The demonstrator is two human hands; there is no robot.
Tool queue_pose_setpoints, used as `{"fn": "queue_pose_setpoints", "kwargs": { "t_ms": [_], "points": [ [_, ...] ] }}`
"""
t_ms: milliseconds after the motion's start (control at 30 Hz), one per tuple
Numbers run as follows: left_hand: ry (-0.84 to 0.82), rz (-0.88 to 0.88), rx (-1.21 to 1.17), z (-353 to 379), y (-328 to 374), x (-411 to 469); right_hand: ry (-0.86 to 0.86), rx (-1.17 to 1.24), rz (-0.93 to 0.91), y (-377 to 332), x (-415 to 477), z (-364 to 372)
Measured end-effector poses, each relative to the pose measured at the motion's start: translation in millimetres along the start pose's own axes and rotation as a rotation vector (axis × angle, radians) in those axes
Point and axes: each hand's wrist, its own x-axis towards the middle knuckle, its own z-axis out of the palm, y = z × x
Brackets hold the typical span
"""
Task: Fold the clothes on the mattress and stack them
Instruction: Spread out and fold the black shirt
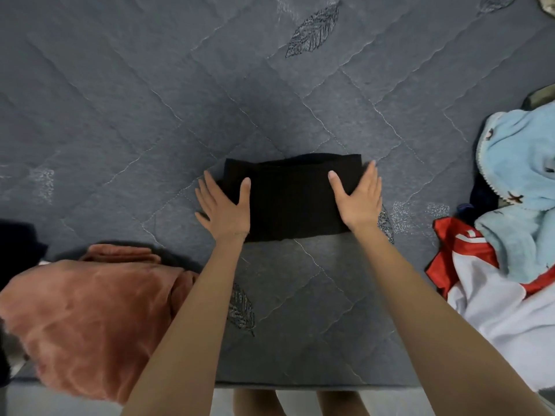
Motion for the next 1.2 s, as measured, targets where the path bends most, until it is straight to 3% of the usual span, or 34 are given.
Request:
{"fn": "queue_pose_setpoints", "kwargs": {
  "t_ms": [200, 333, 500, 567, 633, 833, 967, 1200],
  "points": [
    [-0.011, -0.184, -0.437, -12, 4, -17, -0.053, 0.480, 0.072, 1, -14, -9],
    [-0.223, -0.255, -0.638, -30, 0, -17, -0.145, 0.743, 0.229, 7, -34, -15],
    [-0.570, -0.213, -0.543, -59, -13, -24, -0.427, 0.793, 0.417, 18, -69, -30],
    [-0.712, -0.235, -0.534, -69, -17, -34, -0.442, 0.836, 0.460, 25, -87, -36],
    [-0.749, -0.208, -0.560, -75, -18, -49, -0.428, 0.874, 0.465, 29, -106, -42],
    [-0.521, -0.075, -0.709, -104, -10, -96, -0.332, 0.889, 0.364, 15, -157, -70],
    [-0.353, -0.065, -0.837, -136, -14, -134, -0.133, 0.862, 0.245, 0, -199, -86],
    [-0.144, -0.118, -0.999, -225, -40, -210, -0.066, 0.811, 0.116, -41, -294, -108]
  ]
}}
